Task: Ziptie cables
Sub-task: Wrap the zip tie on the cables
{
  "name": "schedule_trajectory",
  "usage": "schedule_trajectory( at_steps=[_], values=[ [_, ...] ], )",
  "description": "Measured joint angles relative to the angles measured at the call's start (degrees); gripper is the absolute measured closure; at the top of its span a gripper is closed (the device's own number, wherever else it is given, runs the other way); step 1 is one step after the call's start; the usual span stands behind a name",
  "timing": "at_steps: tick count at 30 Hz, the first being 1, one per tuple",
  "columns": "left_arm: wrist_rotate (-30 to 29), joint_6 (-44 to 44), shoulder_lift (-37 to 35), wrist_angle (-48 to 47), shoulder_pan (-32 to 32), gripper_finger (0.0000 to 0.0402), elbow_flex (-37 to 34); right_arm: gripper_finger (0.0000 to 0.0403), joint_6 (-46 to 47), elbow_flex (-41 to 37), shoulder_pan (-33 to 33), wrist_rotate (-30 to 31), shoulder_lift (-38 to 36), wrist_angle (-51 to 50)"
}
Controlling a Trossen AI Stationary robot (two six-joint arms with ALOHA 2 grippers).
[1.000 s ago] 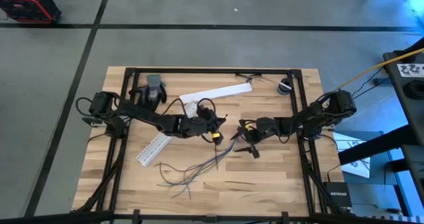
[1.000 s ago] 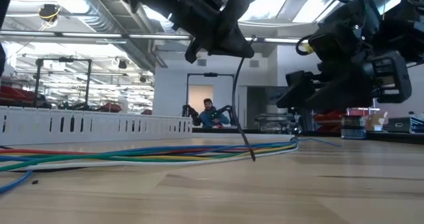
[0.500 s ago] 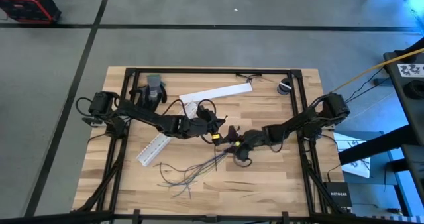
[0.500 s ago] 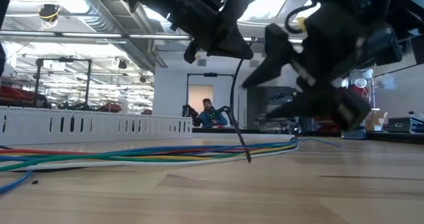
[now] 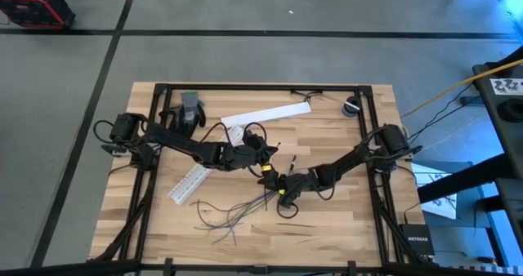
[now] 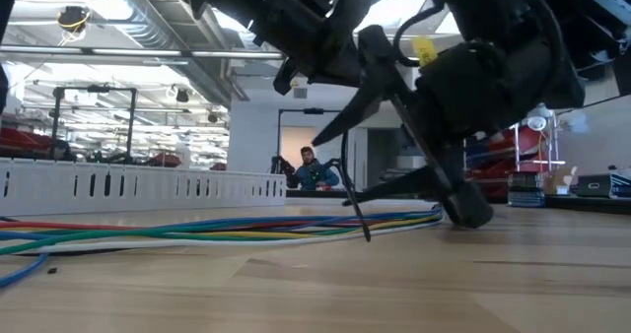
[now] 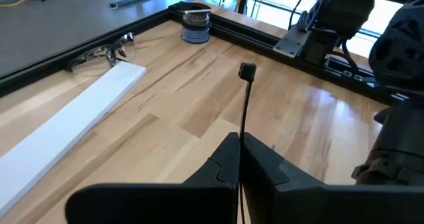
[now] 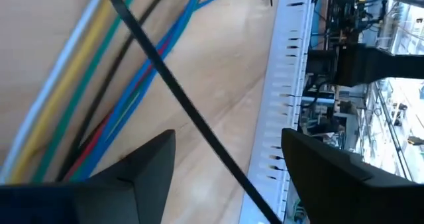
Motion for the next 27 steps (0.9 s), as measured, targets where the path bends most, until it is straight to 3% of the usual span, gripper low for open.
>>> schedule_trajectory(
  at_steps=[5, 20, 27],
  values=[
    [0.02, 0.21, -0.02, -0.52, -0.05, 0.0402, 0.00, 0.0176, 0.07, 0.62, 0.58, 0.28, 0.13, -0.47],
    [0.02, 0.64, -0.02, 0.00, -0.30, 0.0402, 0.00, 0.0391, 12.27, 0.65, 3.50, -3.59, 0.07, -1.58],
    [0.35, 3.75, -0.02, -0.12, -1.38, 0.0402, 0.00, 0.0401, 27.68, 0.21, 3.56, -9.06, -1.41, -3.17]
  ],
)
